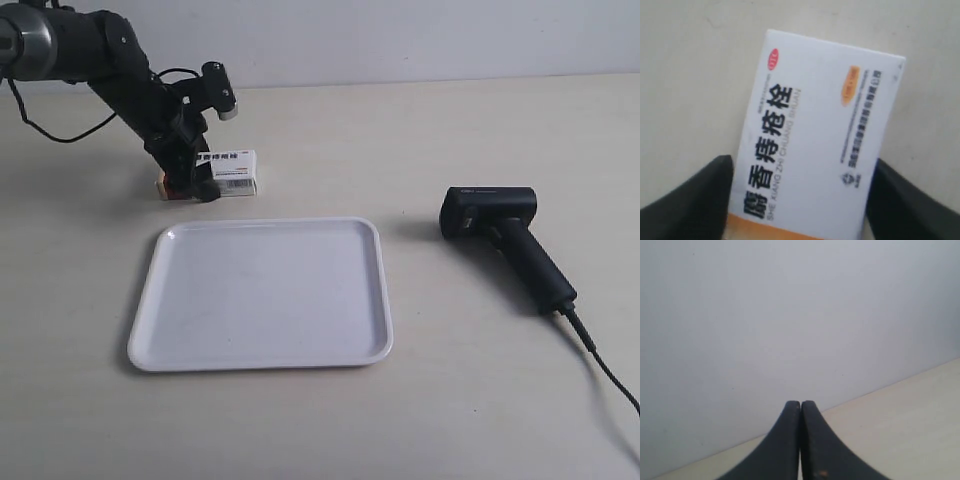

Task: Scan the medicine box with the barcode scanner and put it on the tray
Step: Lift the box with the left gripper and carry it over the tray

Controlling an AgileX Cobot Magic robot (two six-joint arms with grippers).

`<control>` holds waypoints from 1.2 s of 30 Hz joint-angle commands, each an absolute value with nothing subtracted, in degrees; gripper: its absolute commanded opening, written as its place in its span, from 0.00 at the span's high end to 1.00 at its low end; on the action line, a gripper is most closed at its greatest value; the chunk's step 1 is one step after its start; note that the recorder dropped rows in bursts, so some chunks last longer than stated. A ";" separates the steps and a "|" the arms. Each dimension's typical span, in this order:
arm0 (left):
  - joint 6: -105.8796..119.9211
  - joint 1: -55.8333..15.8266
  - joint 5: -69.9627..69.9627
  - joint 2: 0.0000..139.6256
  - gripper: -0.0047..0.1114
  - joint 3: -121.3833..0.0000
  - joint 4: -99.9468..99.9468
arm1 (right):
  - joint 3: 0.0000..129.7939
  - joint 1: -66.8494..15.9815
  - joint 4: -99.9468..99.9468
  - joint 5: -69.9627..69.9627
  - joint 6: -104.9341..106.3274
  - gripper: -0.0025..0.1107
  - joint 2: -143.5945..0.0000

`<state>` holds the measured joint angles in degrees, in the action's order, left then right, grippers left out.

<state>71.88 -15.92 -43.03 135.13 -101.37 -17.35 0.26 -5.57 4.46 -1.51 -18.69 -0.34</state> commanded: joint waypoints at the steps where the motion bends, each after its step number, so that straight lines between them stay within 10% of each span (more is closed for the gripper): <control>1: 71.94 -15.39 -40.51 135.49 0.71 -101.49 -17.36 | 0.00 -5.27 3.88 -2.11 -18.08 0.98 0.00; 3: 71.72 -15.39 -39.52 135.18 0.96 -101.49 -17.18 | 0.00 -5.27 3.88 -2.84 -17.98 0.98 0.00; 16: 84.92 -19.77 -66.22 113.19 0.94 -96.88 -35.59 | 4.42 -5.27 2.35 -6.00 -16.56 0.98 -19.12; 25: 87.26 -27.52 -43.98 97.32 0.94 -70.02 -36.65 | 17.64 -6.53 2.35 2.79 -15.58 0.94 -56.45; 36: 91.91 -28.50 -33.86 96.04 0.94 -58.14 -39.99 | 30.72 -16.71 2.35 1.66 -5.53 0.26 -85.91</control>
